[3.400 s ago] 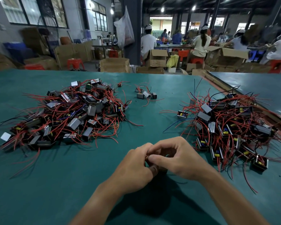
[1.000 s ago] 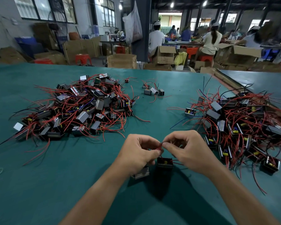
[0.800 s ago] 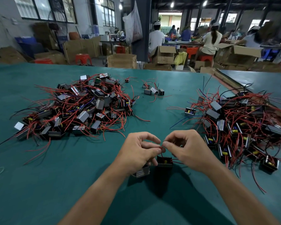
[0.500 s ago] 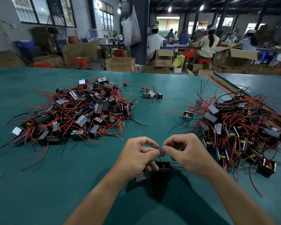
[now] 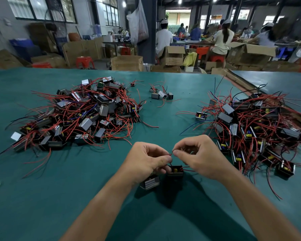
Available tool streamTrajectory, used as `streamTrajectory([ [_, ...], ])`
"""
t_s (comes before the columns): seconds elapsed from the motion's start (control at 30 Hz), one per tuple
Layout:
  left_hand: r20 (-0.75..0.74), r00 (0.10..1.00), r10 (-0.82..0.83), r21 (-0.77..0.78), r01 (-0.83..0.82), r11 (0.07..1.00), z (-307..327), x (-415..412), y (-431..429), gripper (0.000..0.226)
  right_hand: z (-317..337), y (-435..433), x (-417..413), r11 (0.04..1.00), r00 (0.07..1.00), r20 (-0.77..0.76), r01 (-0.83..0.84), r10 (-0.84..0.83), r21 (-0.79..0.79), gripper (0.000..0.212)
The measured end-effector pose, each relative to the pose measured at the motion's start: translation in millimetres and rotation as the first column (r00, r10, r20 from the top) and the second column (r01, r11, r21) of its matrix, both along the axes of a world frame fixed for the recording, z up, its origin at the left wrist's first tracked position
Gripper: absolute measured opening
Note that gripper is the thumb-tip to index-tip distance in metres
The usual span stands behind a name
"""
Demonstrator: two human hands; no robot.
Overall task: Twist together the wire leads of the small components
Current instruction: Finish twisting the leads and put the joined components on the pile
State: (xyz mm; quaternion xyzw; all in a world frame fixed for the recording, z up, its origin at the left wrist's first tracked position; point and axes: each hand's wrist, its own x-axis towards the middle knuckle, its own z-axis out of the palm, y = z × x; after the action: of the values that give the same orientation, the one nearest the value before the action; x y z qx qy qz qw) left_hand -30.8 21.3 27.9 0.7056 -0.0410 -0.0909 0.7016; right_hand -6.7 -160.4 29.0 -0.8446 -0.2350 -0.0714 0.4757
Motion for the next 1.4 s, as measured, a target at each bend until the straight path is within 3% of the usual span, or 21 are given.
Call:
streamTrajectory([
  [0.43, 0.027, 1.000, -0.005, 0.032, 0.005, 0.999, 1, -1, 1, 0.014, 1, -2, -1, 0.997, 0.999, 0.027, -0.024, 0.026, -0.067, 0.014],
  [0.7, 0.070, 0.997, 0.026, 0.088, -0.032, 0.996, 3, -2, 0, 0.011, 1, 1, -3, 1.000, 0.999, 0.034, -0.017, 0.016, 0.023, 0.016],
  [1.03, 0.075, 0.978, 0.196, 0.147, -0.205, 0.968, 0, 1, -3, 0.027, 0, 4, -3, 0.998, 0.995, 0.099, -0.003, 0.009, -0.056, 0.020],
  [1.27, 0.074, 0.994, 0.078, 0.182, -0.090, 0.979, 3, -1, 1, 0.012, 6, -2, -5, 0.995, 0.997, 0.022, -0.075, 0.076, -0.072, 0.018],
  [1.4, 0.058, 0.997, -0.042, 0.235, 0.027, 0.972, 2, -2, 5, 0.019, 11, -7, -5, 0.983, 0.983, -0.076, -0.173, 0.168, -0.060, 0.014],
])
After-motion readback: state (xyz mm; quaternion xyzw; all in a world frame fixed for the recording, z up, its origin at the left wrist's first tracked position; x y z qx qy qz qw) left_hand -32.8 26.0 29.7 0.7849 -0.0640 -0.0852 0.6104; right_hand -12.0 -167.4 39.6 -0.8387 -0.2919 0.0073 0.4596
